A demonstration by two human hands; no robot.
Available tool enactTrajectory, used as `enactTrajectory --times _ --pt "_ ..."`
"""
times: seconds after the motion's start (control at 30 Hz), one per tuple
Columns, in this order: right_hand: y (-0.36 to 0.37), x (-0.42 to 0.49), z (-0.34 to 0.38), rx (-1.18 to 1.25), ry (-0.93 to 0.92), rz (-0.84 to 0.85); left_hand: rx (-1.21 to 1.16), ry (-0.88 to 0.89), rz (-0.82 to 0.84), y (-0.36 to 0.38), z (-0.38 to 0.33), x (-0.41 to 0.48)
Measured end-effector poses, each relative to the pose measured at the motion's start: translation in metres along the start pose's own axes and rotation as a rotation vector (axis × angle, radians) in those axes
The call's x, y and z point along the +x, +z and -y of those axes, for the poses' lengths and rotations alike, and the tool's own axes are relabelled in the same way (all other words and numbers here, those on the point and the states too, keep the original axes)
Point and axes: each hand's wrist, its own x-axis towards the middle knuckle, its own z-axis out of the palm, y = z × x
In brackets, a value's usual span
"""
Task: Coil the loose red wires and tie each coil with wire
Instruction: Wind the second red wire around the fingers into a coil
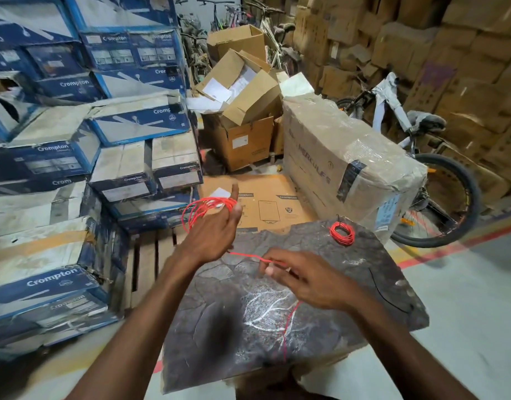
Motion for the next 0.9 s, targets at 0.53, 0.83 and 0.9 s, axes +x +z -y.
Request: enactTrajectory --times 0.53,0.83,0.9 --pt "-0.032 0.050 -0.010 0.466 -0.051 -0.270 -1.726 0.163 0.955 -0.020 -0.040 -0.073" --pt "0.030 0.036 -0.024 0.347 0.055 -0.114 -2.063 0.304 0.528 -0.031 -0.047 -0.048" --pt "0.042 0.027 -0.028 0.326 0.097 -0.079 -1.992 0.198 0.299 -0.035 -0.047 -0.036"
